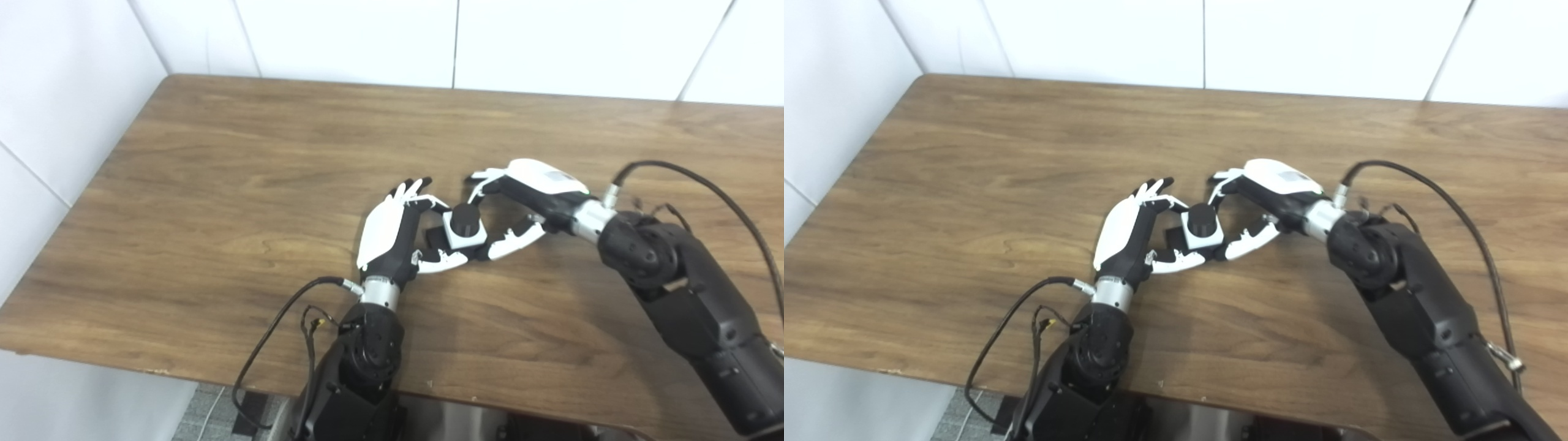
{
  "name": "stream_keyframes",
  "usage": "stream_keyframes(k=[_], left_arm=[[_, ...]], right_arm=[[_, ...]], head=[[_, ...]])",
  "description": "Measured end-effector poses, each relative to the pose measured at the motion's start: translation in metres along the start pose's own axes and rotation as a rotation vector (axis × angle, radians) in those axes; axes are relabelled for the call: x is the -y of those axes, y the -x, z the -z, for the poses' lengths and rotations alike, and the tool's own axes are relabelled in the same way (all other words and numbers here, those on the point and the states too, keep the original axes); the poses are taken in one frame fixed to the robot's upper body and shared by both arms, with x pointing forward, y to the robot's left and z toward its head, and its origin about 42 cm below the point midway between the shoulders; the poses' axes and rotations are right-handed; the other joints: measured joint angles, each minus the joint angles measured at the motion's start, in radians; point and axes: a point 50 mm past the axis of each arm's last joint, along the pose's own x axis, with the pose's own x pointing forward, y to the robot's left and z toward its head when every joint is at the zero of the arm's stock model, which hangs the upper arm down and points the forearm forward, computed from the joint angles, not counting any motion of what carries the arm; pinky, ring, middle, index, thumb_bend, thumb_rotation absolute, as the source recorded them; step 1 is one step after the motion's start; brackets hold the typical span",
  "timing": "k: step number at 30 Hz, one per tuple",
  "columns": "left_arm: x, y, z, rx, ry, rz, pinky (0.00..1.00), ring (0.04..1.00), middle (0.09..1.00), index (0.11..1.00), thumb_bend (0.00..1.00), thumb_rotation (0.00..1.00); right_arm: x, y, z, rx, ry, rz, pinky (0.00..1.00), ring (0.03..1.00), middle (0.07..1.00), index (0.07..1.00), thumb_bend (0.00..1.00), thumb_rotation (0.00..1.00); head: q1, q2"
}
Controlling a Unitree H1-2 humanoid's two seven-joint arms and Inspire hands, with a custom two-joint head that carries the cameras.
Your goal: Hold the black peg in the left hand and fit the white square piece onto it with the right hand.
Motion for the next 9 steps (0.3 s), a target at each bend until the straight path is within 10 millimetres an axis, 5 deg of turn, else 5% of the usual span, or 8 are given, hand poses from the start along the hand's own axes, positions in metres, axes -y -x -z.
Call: stream_keyframes(k=[9], left_arm=[[-0.001,-0.001,0.0,0.0,0.002,-0.001,1.0,0.999,0.938,0.484,0.52,0.08]], right_arm=[[0.001,0.019,0.011,-0.072,-0.067,0.06,0.98,1.0,1.0,1.0,1.0,0.48]], head=[[-0.011,-0.009]])
